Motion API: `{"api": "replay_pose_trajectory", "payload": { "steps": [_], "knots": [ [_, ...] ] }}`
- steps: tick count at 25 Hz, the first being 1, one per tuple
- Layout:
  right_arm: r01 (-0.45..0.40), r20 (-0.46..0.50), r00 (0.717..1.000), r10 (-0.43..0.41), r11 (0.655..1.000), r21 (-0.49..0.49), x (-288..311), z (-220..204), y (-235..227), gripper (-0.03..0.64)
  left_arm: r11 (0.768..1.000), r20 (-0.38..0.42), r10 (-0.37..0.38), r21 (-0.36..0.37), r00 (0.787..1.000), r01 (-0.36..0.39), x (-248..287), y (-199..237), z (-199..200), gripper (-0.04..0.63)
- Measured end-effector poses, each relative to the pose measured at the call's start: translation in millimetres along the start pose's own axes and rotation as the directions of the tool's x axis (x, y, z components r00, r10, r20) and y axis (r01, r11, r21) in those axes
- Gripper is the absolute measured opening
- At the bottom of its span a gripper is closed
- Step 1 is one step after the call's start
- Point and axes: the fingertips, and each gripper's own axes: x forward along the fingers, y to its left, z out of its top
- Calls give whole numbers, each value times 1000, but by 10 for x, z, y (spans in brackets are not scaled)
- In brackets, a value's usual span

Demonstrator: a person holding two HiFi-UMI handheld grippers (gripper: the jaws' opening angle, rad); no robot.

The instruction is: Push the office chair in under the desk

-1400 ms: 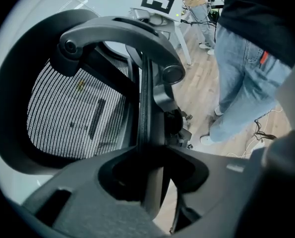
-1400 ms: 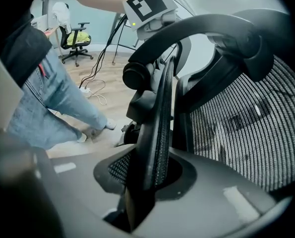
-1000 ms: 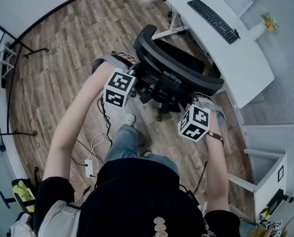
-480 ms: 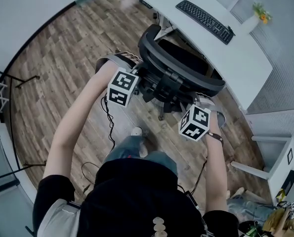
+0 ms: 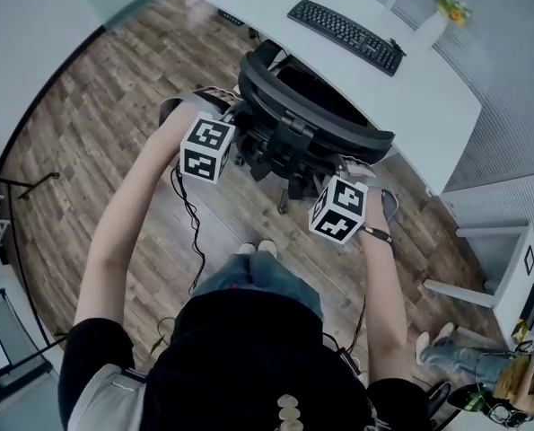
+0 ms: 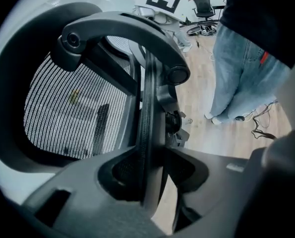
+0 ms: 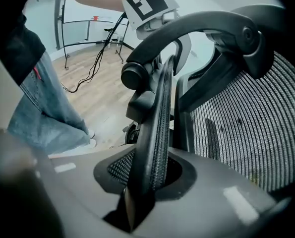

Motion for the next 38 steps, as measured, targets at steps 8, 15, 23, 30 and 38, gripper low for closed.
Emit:
{"api": "replay_pose_trajectory", "payload": {
  "steps": [8, 15, 23, 30, 38],
  "knots": [
    [13, -34, 999, -11, 998, 59, 182, 20, -319, 100, 1000, -3, -17, 1, 1000, 17, 225, 388, -196, 156],
    [35, -68, 997, -27, 993, 115, 328, 108, -593, 101, 998, 31, -19, 60, 999, 17, 366, 702, -389, 156],
    [62, -114, 993, -40, 978, 198, 529, 202, -904, 103, 986, 102, -22, 167, 995, 5, 579, 1076, -611, 156],
    [96, -156, 986, -55, 958, 270, 654, 303, -1115, 104, 971, 152, -33, 238, 988, -4, 725, 1356, -765, 158],
    [107, -169, 984, -58, 950, 293, 742, 269, -1357, 104, 966, 161, -31, 258, 987, -12, 858, 1620, -818, 160]
  ]
}}
